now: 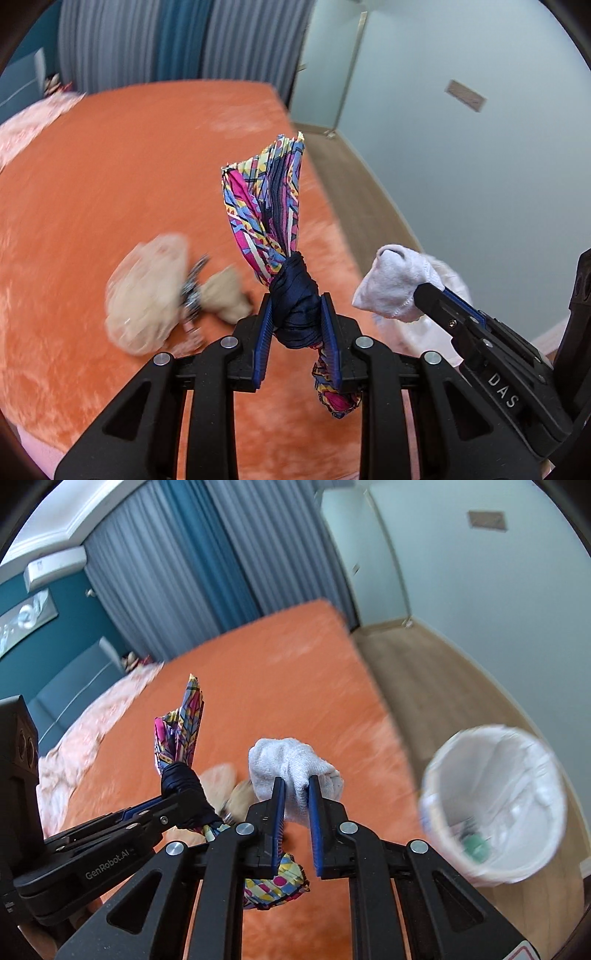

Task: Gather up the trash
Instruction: 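Carry the scarf and white sock over the bin and open both tools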

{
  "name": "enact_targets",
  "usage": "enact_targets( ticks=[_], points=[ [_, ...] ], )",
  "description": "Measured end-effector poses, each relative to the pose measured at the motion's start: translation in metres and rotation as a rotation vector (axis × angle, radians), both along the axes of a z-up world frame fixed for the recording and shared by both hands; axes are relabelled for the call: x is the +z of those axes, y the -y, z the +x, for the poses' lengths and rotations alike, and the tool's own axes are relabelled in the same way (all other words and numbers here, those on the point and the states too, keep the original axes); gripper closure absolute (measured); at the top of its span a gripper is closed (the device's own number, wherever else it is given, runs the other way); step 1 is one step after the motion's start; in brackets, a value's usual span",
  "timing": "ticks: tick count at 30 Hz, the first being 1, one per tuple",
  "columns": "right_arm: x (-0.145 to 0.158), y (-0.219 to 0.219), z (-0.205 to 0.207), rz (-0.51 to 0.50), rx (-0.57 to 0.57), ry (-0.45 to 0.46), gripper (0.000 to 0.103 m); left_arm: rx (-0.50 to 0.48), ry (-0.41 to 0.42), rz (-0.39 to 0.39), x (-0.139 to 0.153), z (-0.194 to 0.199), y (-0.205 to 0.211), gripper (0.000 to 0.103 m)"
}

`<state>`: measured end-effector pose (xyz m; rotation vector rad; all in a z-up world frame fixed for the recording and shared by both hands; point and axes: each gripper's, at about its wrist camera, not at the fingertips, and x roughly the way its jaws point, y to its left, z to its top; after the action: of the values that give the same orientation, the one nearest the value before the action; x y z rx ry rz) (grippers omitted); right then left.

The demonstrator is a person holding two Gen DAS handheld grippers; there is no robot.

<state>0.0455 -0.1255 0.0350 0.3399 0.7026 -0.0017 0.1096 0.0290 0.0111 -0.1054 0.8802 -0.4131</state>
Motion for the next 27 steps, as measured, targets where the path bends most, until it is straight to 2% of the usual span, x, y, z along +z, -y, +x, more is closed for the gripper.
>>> enact_targets(
  ticks=[6, 13, 17, 27],
  points=[
    [0.031, 0.056, -0.027, -0.021, -0.099, 0.067, 0.091, -0.099, 0.067, -0.017, 0.035, -0.011, 0.057, 0.079],
    [0.038, 0.113, -0.052, -0.019, -0.213, 0.082, 0.091, -0.206, 0.123, -0.006, 0.06, -0.019, 0.125, 0.078],
    [0.032, 0.138, -0.06, -0.008, -0.268, 0.069, 0.091, -0.246, 0.129, -0.001, 0.062, -0.02, 0.153, 0.078],
    [0.023, 0.166, -0.058, -0.021, -0.336, 0.042, 0.089, -0.311, 0.091, -0.007, 0.048, -0.009, 0.205, 0.078]
  ],
)
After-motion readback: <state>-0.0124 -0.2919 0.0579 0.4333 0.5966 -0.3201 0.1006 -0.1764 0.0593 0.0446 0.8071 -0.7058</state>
